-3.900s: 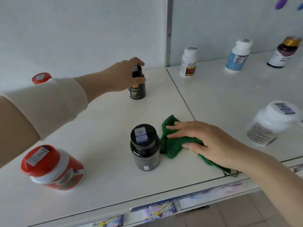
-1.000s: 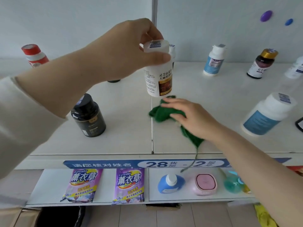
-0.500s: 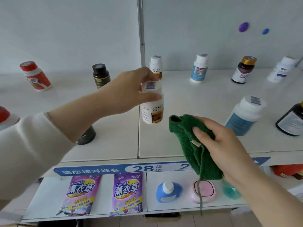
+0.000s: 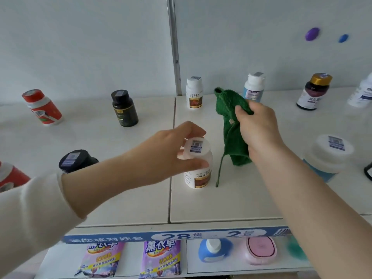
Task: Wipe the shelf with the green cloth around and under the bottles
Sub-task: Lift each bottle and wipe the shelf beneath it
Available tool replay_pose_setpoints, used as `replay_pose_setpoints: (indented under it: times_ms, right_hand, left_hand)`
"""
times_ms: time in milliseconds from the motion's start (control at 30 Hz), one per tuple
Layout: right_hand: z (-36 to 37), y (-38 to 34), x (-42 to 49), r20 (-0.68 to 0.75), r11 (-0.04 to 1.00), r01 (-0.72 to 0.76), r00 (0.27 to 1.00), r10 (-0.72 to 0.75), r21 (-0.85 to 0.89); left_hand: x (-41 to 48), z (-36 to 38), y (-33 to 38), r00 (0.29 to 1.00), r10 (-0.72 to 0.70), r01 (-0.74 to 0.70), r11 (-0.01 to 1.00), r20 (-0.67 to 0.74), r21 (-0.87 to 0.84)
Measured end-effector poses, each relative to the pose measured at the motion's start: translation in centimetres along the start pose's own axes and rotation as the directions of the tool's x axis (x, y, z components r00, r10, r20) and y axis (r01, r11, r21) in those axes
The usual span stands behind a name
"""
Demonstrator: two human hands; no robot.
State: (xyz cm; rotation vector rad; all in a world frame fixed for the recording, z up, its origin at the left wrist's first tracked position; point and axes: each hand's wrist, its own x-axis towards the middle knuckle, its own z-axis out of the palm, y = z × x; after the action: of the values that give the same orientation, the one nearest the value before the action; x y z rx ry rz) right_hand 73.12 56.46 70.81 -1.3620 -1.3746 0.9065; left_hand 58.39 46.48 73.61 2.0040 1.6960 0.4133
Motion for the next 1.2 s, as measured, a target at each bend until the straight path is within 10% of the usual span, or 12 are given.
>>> replay_pose_setpoints:
  times_ms: [200,300,467,767,1067,1133,1200]
  right_hand:
    - [2.0,2.6,4.4,0.065,0.904,0.132,0.991,-0.115,-0.407]
    - [3.7,4.5,4.4,0.244,0.725,0.274,0.958,-0.149,-0.632]
    - [5.1,5.1,6.0,0.387,0.686,0.403,0.903,-0.189,-0.605]
    - [9.6,5.0,14.6,0.333,0.614,0.373,0.925,-0.184,-0.696]
    - [6.3,2.5,6.1,0.884,0.839,0.511,0.460,-0.082,-0.188]
    - [5.2,1.6,7.3,0.865,0.873,0.445,0.498,-0.055,-0.201]
    - [5.2,1.4,10.1,0.684,0.858,0.434,0.716,-0.143,-0.275]
  left_hand:
    - [8.8,-6.4,-2.5,0.938,0.015,-0.026,0.999,-0.346,-0.029]
    - [16.1,-7.5,-4.4,0.967,0.024,0.027,0.981,-0.254,0.193]
    - [21.6,-6.8,-6.6,0.994,0.048,-0.022,0.966,-0.096,0.256]
    - [20.6,-12.8,-6.0,0.964,0.039,-0.021,0.997,-0.263,0.070]
    - [17.9,-13.8,-6.0,0.947,0.034,-0.025,0.999,-0.318,0.031]
    - [17.7,-13.4,-5.9,0.953,0.048,-0.040,0.999,-0.301,0.032]
    - [17.6,-13.0,-6.0,0.956,0.055,-0.048,0.998,-0.289,0.030]
